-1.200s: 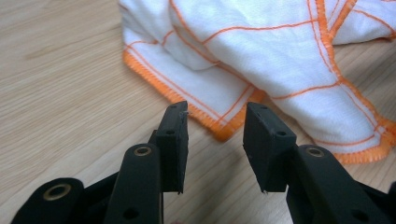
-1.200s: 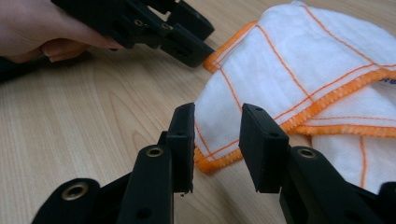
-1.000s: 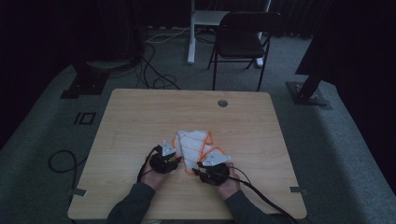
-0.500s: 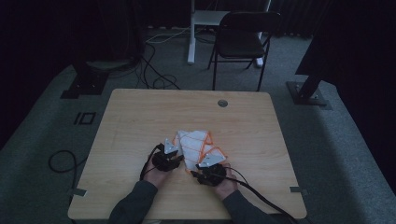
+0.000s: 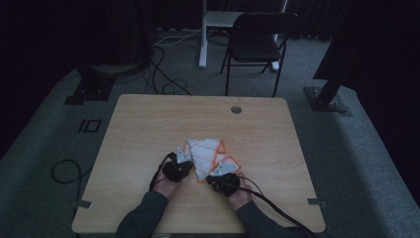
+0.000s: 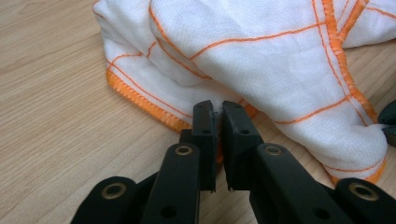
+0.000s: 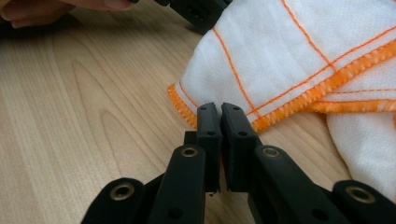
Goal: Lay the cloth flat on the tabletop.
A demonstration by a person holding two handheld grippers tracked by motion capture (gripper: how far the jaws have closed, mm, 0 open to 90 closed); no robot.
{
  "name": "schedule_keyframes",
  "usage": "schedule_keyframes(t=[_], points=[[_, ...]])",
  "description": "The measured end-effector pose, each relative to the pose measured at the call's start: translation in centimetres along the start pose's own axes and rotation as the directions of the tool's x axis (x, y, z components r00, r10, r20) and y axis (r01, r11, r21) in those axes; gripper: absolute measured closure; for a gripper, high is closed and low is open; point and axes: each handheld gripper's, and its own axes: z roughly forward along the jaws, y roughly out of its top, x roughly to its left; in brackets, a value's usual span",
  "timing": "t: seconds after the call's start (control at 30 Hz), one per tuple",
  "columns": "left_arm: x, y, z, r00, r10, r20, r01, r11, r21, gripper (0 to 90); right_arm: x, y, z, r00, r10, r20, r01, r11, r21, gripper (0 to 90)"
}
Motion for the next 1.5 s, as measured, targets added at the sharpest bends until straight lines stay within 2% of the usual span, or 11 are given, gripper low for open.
schedule_keyframes(t=[0.1,0.27,0.5,0.93,1.1,1.5], points=[[0.1,-0.1,0.0,1.0000,-0.004,0.007,0.004,1.0000,-0.006,86.3,0.0,0.0,-0.2,0.9999,-0.005,0.013,0.005,1.0000,0.000,87.9],[0.1,-0.2,-0.1,1.0000,0.001,-0.001,-0.001,1.0000,-0.005,86.4,-0.3,0.4,-1.1,0.9996,-0.010,0.026,0.011,0.9995,-0.031,87.9],[0.2,-0.3,-0.4,0.9999,0.012,-0.010,-0.012,0.9999,0.008,86.3,-1.3,0.7,-2.1,0.9984,-0.001,0.056,0.003,0.9988,-0.049,87.9],[0.9,-1.1,-1.3,0.9999,0.008,-0.012,-0.008,0.9999,0.015,86.3,-3.2,0.9,-3.4,0.9922,0.006,0.125,0.001,0.9983,-0.059,87.9],[1.4,-1.5,-1.7,0.9999,0.006,-0.015,-0.006,0.9998,0.019,86.3,-4.8,1.1,-4.2,0.9856,0.009,0.169,0.002,0.9979,-0.064,88.0],[2.7,-2.3,-2.6,0.9986,-0.017,-0.050,0.018,0.9995,0.025,86.3,-6.9,1.4,-5.8,0.9694,0.020,0.245,0.000,0.9968,-0.080,88.0]])
